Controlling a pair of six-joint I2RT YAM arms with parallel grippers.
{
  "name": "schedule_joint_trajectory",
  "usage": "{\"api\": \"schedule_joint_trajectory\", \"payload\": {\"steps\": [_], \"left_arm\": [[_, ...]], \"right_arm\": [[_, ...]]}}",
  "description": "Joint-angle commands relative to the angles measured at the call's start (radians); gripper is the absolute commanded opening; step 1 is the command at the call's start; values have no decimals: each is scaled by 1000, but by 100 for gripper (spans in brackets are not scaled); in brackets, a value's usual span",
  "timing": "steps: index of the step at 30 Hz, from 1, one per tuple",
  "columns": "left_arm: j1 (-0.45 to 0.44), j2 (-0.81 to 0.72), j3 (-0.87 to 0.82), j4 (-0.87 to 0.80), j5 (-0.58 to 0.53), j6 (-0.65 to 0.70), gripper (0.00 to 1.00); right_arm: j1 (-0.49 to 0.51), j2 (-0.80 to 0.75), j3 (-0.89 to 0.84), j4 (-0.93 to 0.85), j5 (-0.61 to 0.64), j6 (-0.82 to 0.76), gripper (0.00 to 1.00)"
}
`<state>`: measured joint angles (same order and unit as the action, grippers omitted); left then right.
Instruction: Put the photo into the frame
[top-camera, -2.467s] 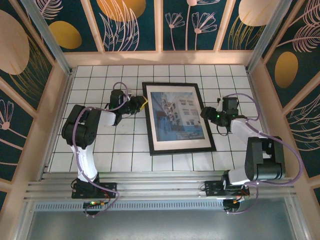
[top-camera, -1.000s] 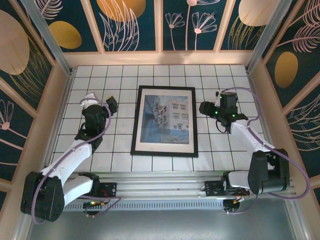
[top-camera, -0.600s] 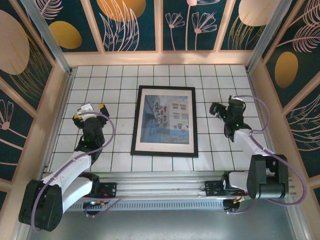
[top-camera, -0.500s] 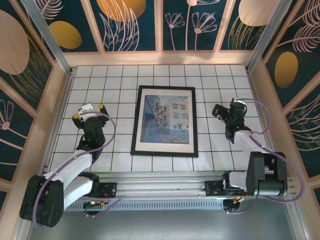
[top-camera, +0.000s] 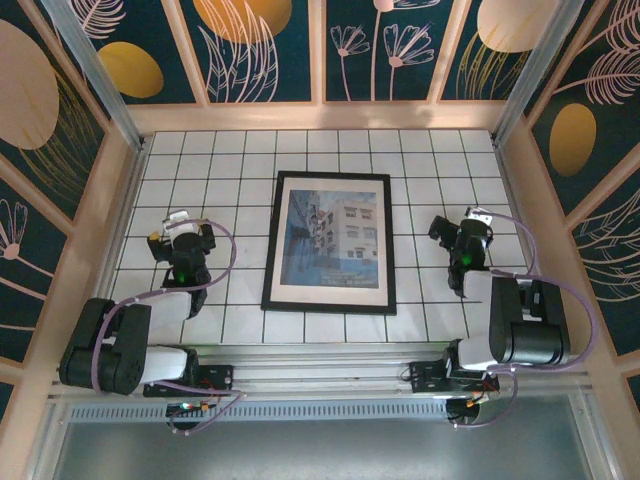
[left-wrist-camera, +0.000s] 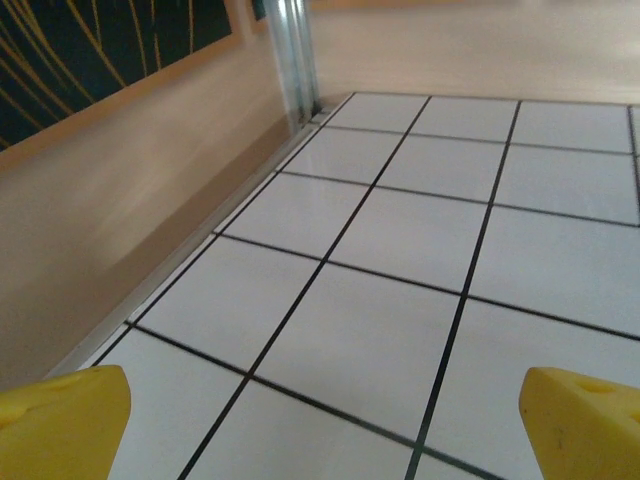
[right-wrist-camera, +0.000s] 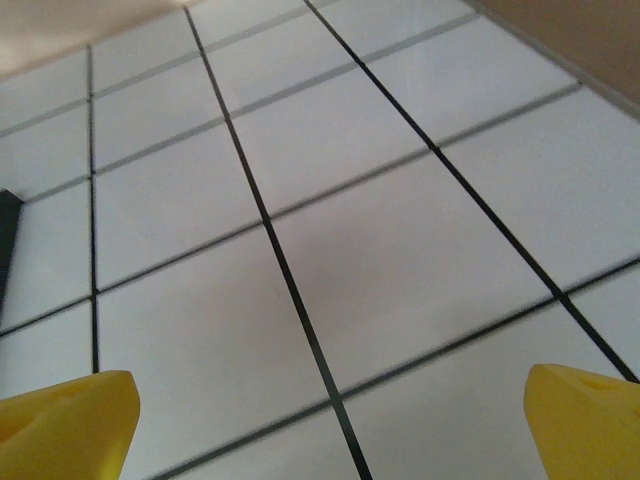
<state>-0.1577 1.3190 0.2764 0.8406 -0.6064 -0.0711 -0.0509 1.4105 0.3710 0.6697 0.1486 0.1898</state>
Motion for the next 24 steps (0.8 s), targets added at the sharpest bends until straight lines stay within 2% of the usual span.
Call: {"api": "schedule_joint_trajectory", "payload": {"steps": [1,5,8,13,17,18,22,24], "left_arm": [[27,-4,-9,98,72,20,99],[38,-2,-24,156,103,-1,99],[63,10,-41,223,177,-45,99],[66,78,-20,304,188,-3,99],[69,170,-2,363,253,16,99],[79,162,12,316,277,8,99],[93,166,6,331,334,10,99],[109,169,-16,369,402,12,99]], "right_arm": [[-4,17,-16,203,-32,-41,99],[-4,50,-10,267,-76,-75,99],[-4,57,-18,306,-75,-96,99],[-2,77,-131,550,-97,-125,99],[0,149,-175,697,-127,-133,99],[4,156,-187,726,-119,-138,99],[13,154,-183,715,-93,-141,99],[14,153,-181,712,-88,-141,99]]}}
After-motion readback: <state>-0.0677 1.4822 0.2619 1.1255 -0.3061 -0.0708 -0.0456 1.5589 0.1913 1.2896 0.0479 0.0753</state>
